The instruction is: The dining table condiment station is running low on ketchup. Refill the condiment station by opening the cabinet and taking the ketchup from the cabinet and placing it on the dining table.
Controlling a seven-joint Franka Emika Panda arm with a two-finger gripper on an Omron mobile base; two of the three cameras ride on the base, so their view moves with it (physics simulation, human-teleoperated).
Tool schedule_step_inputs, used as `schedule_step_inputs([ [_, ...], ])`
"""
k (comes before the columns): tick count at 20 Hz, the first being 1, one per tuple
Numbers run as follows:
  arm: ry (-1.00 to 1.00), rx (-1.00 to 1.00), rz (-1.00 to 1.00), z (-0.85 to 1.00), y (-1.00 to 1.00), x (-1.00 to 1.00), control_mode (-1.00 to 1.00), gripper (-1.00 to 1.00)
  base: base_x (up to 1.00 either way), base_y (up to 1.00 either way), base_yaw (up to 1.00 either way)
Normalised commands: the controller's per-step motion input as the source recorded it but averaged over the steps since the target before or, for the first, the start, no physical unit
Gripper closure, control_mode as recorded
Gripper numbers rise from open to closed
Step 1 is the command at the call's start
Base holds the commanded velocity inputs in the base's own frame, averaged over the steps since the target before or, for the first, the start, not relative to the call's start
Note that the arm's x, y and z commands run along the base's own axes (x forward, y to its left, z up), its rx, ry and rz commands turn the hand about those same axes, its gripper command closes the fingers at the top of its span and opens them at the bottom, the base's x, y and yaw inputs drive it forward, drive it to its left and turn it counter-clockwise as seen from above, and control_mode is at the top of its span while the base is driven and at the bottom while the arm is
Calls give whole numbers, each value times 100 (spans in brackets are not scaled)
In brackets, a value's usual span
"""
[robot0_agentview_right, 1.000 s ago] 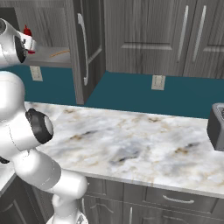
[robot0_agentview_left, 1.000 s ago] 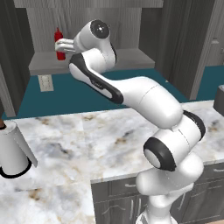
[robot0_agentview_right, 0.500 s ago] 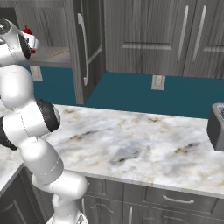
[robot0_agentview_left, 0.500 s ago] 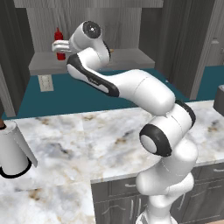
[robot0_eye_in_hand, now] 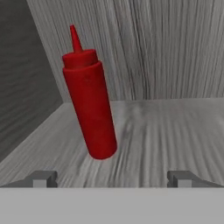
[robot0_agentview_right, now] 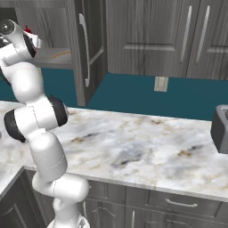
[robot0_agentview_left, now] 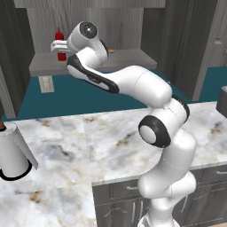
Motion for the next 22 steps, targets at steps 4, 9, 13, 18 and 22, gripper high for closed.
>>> schedule_step_inputs([
  [4, 0, -6, 0, -12, 21, 25, -100, -100, 0, 0, 0],
  [9, 0, -5, 0, -2, 18, 28, -100, -100, 0, 0, 0],
  [13, 0, -3, 0, 0, 6, 35, -100, -100, 0, 0, 0],
  [18, 0, -4, 0, 0, 4, 28, -100, -100, 0, 0, 0],
  [22, 0, -5, 0, 0, 3, 26, -100, -100, 0, 0, 0],
])
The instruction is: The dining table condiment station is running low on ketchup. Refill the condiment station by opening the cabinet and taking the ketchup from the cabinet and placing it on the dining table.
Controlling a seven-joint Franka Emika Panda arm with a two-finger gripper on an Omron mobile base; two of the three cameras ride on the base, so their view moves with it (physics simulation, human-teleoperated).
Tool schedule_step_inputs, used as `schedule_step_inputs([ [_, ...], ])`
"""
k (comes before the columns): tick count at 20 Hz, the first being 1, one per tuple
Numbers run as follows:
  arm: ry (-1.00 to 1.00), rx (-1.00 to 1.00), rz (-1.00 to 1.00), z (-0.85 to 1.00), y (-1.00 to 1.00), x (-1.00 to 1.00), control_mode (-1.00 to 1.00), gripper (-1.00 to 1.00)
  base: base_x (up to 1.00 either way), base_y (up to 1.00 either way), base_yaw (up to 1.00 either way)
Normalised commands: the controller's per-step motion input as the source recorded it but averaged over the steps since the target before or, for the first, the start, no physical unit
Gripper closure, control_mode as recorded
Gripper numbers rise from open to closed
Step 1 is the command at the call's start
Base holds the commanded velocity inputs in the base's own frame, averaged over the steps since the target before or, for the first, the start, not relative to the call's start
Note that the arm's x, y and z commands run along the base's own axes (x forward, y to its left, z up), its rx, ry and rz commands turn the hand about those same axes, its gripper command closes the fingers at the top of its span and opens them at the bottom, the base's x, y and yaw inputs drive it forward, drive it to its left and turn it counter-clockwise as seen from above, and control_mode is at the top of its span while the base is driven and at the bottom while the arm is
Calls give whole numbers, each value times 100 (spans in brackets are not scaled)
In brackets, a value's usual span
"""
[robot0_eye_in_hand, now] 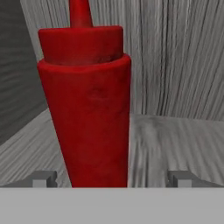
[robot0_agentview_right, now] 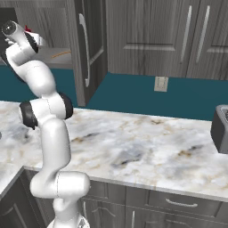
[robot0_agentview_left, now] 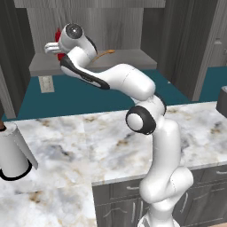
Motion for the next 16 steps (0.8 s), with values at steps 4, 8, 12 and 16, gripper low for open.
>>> schedule_step_inputs([
  [4, 0, -6, 0, -7, 3, 15, -100, -100, 0, 0, 0],
  [8, 0, -2, 0, -13, 0, 9, -100, 100, 0, 0, 0],
  [12, -7, 0, 0, -15, -1, 2, -100, 100, 0, 0, 0],
  [16, -2, 0, 0, -4, 0, 0, -100, 100, 0, 0, 0],
])
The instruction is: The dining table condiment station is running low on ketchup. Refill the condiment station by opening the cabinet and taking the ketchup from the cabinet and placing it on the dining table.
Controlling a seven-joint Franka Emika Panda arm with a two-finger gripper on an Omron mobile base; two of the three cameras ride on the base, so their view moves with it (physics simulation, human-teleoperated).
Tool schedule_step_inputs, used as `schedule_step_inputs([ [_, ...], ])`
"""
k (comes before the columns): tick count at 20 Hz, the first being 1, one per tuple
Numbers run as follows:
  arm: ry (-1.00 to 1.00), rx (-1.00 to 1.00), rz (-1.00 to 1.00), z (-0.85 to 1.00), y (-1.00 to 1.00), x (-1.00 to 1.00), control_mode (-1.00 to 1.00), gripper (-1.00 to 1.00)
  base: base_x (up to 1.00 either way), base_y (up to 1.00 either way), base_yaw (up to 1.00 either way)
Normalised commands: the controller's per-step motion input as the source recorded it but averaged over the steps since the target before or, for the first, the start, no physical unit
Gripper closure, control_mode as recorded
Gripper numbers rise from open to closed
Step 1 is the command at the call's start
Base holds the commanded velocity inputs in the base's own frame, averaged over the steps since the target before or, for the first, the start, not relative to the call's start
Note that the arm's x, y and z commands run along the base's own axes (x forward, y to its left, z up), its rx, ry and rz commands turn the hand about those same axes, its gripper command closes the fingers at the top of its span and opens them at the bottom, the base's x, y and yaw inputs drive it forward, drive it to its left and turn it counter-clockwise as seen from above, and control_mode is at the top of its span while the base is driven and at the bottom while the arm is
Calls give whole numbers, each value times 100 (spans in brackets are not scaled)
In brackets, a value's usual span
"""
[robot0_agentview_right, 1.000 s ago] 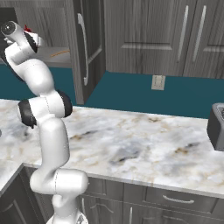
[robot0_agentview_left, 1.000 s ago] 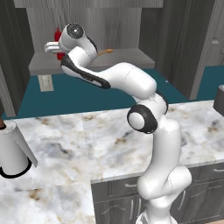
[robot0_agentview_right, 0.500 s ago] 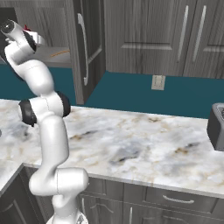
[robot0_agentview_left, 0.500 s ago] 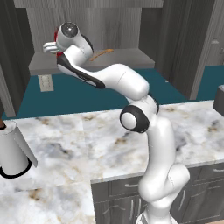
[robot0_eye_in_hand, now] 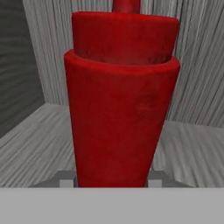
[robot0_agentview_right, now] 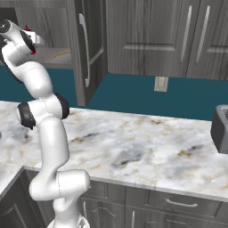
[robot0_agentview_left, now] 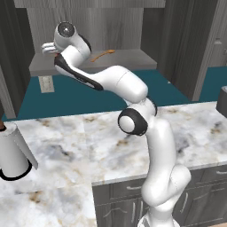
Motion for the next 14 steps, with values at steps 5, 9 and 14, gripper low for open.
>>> schedule_step_inputs([
  [5, -2, 0, 0, 0, 0, -45, -100, 100, 0, 0, 0],
  [9, -9, 0, 0, 0, 0, -100, -100, 100, 0, 0, 0],
  [14, -18, 0, 0, 3, -1, -100, -100, 100, 0, 0, 0],
])
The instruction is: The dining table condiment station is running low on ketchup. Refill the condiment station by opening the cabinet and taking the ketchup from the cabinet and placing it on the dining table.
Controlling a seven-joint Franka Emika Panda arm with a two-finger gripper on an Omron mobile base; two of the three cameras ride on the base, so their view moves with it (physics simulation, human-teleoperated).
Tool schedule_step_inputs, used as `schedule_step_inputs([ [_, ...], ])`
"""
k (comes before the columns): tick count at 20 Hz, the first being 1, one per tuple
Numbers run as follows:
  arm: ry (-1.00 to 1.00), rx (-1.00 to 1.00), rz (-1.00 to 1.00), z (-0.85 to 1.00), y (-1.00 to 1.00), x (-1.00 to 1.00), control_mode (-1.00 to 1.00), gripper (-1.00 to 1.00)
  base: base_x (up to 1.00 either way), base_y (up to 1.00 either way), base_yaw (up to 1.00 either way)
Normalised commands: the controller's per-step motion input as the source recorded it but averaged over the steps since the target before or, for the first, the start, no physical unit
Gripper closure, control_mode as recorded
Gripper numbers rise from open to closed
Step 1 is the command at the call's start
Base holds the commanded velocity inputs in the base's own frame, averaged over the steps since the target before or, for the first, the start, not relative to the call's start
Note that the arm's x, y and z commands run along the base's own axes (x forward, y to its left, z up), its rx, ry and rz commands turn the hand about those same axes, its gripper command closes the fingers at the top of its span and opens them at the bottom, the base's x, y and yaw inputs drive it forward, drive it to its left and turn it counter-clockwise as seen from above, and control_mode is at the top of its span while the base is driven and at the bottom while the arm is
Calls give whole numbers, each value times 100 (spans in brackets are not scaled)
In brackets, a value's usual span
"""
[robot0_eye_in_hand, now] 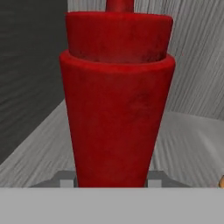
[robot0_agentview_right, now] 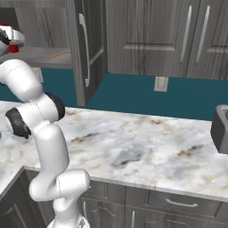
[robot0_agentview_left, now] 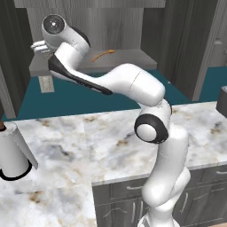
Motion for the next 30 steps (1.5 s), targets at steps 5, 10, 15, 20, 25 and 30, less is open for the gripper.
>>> schedule_step_inputs([
  [5, -15, 6, 0, 10, -38, -100, -100, 100, 0, 0, 0],
  [10, -2, 12, -1, 5, -86, -100, -100, 100, 0, 0, 0],
  [15, 10, 5, -5, -51, -100, -100, -100, 100, 0, 0, 0],
  [20, 16, 0, -5, -96, -100, -100, -100, 100, 0, 0, 0],
  [25, 5, 1, 0, -66, -100, -96, -100, 100, 0, 0, 0],
  [30, -2, 4, -1, -1, -68, -30, -100, 100, 0, 0, 0],
])
